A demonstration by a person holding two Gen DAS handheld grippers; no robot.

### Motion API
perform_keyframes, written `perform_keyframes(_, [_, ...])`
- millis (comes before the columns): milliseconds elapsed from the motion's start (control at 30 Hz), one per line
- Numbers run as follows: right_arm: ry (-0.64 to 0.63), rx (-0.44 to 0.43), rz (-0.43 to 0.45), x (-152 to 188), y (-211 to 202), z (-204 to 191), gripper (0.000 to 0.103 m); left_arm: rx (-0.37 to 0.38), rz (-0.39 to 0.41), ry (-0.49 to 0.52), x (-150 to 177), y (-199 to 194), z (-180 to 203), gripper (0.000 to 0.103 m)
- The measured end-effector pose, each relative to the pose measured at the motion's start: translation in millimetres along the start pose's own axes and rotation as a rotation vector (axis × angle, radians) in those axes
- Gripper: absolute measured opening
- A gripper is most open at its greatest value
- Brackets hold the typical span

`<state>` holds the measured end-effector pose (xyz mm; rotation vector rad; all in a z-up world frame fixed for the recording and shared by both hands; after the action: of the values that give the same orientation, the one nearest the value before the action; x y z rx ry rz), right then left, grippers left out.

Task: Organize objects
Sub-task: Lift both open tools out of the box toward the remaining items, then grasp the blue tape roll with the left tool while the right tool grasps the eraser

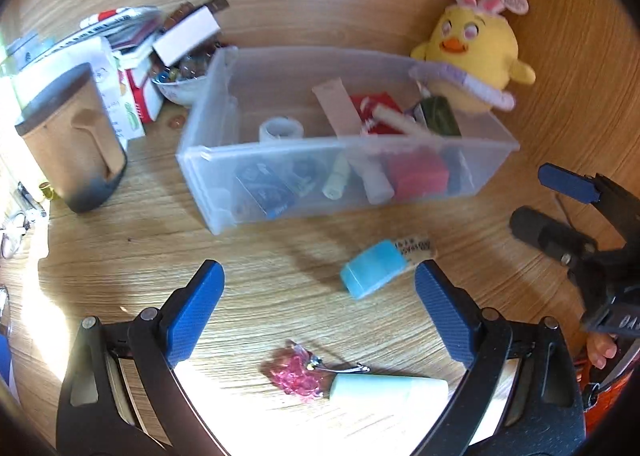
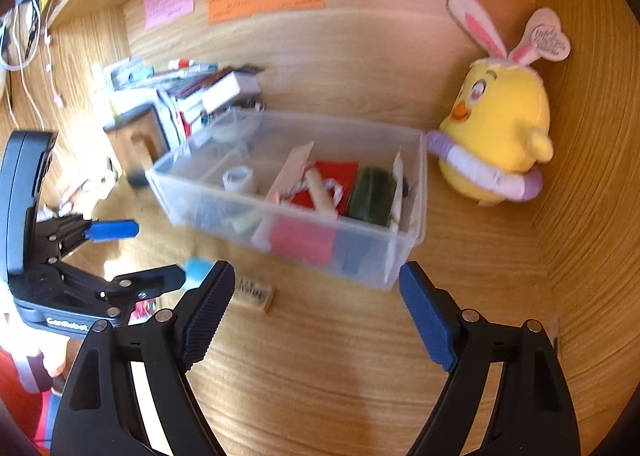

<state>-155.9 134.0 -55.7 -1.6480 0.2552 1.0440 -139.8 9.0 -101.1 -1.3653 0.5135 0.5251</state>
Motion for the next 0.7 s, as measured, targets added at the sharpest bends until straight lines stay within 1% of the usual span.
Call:
perform_keyframes(100, [-0.017, 0.004, -0.037, 13, 9, -5, 0.082, 0.001, -0.013, 0.024, 2, 7, 7, 0.097])
perform_keyframes(200, [-0.023, 0.009, -0.070, 22, 17, -6, 0.082, 0.027, -0.028, 0.036, 1, 14, 14, 0.097])
perform_keyframes(267, [-0.026, 0.013, -0.087, 27, 21, -5, 0.082, 0.034, -0.035, 0.038, 0, 18, 16, 0.095])
perform_keyframes(333, [-0.028, 0.014, -0.099, 31, 24, -5, 0.082, 0.055, -0.048, 0.031, -1, 22, 18, 0.083])
perform_keyframes(400, [-0.032, 0.015, -0.112, 35, 26, -5, 0.082, 0.085, -0.071, 0.027, 1, 27, 20, 0.069])
perform_keyframes(433, [-0.032, 0.014, -0.117, 36, 28, -5, 0.082, 0.095, -0.080, 0.021, 3, 30, 20, 0.066])
perform_keyframes(467, [-0.032, 0.011, -0.123, 37, 29, -5, 0.082, 0.103, -0.088, 0.018, 4, 32, 20, 0.059])
perform_keyframes(500, [-0.031, 0.004, -0.130, 38, 30, -6, 0.082, 0.111, -0.093, 0.016, 6, 34, 20, 0.056])
perform_keyframes(533, [-0.031, -0.004, -0.138, 39, 32, -7, 0.082, 0.107, -0.079, 0.020, 6, 33, 20, 0.054])
perform_keyframes(567, [-0.031, -0.011, -0.144, 40, 34, -9, 0.082, 0.111, -0.079, 0.023, 7, 33, 20, 0.049])
perform_keyframes(600, [-0.033, -0.018, -0.149, 40, 35, -11, 0.082, 0.126, -0.076, 0.023, 7, 32, 21, 0.042])
perform_keyframes(633, [-0.035, -0.026, -0.154, 40, 37, -14, 0.082, 0.134, -0.071, 0.022, 8, 32, 20, 0.040])
perform_keyframes(700, [-0.041, -0.038, -0.159, 39, 41, -20, 0.082, 0.109, -0.055, 0.022, 8, 31, 17, 0.040])
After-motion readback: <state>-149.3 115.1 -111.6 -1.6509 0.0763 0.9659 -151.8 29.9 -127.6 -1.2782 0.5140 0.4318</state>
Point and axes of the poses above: each gripper's, at about its wrist camera, not at the fingertips, and y roughly the way its jaws point, z to its right, x to its underside, the point moved 8 cm from there along y, roughly the way its jaws point, and after that the axes turned 2 degrees about x, right-handed, at the moved point
